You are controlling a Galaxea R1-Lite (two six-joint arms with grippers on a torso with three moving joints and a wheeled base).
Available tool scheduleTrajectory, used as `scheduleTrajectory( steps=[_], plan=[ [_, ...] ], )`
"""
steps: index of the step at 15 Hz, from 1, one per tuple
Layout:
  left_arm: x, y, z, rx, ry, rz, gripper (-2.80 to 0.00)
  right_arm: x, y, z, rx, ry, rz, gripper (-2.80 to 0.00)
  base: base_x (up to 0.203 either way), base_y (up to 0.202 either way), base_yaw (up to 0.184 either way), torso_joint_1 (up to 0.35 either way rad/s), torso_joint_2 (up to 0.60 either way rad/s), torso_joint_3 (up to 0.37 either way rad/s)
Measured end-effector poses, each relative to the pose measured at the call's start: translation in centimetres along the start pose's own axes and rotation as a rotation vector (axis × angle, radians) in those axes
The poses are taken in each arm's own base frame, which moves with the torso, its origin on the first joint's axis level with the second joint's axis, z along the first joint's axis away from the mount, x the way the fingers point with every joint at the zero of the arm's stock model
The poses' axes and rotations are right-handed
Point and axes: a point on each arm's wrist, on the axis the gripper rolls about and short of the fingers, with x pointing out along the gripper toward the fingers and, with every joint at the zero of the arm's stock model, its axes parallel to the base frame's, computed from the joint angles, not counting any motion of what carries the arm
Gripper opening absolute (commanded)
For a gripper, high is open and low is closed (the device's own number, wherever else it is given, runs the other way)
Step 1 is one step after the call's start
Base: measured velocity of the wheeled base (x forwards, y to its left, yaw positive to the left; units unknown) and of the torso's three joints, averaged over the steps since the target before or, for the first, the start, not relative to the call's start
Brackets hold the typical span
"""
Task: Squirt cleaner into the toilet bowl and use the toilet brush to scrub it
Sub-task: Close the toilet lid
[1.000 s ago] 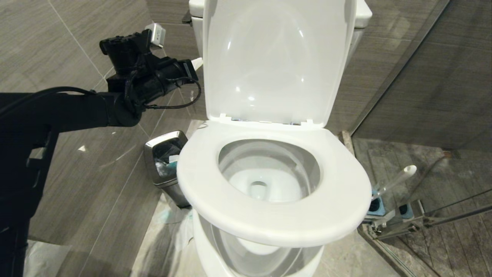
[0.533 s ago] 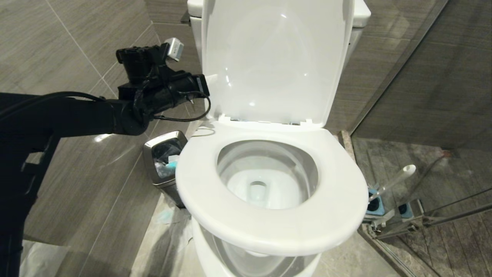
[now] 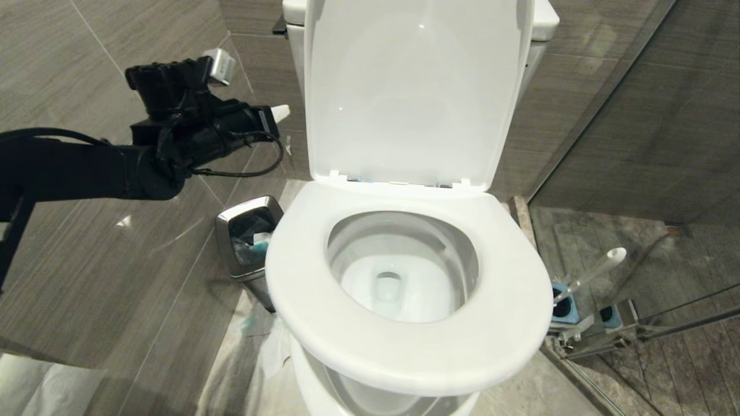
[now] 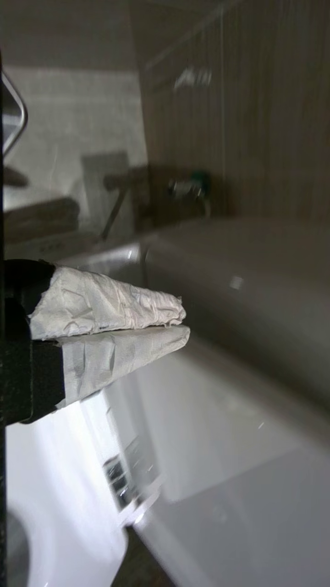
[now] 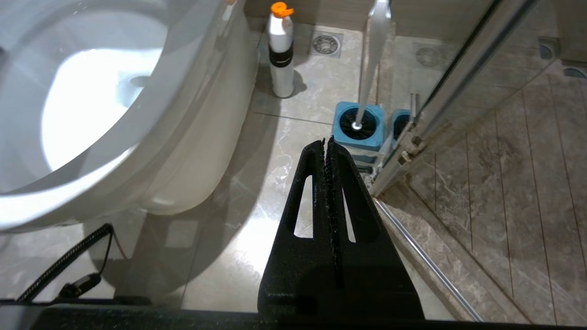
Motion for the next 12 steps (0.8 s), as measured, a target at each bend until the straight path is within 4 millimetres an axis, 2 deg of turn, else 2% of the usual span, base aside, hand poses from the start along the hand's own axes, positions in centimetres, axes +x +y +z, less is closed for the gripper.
scheduleTrajectory(
  steps=[5,12],
  plan=[
    [0.3,0.6,3.7,0.054,-0.138,0.070,-2.80,0.0,0.0,0.0,0.000,0.000,0.000,-2.80,0.000,0.000,0.000,0.000,0.00,0.000],
    [2.2,0.4,2.2,0.093,-0.193,0.045,-2.80,0.0,0.0,0.0,0.000,0.000,0.000,-2.80,0.000,0.000,0.000,0.000,0.00,0.000]
  ],
)
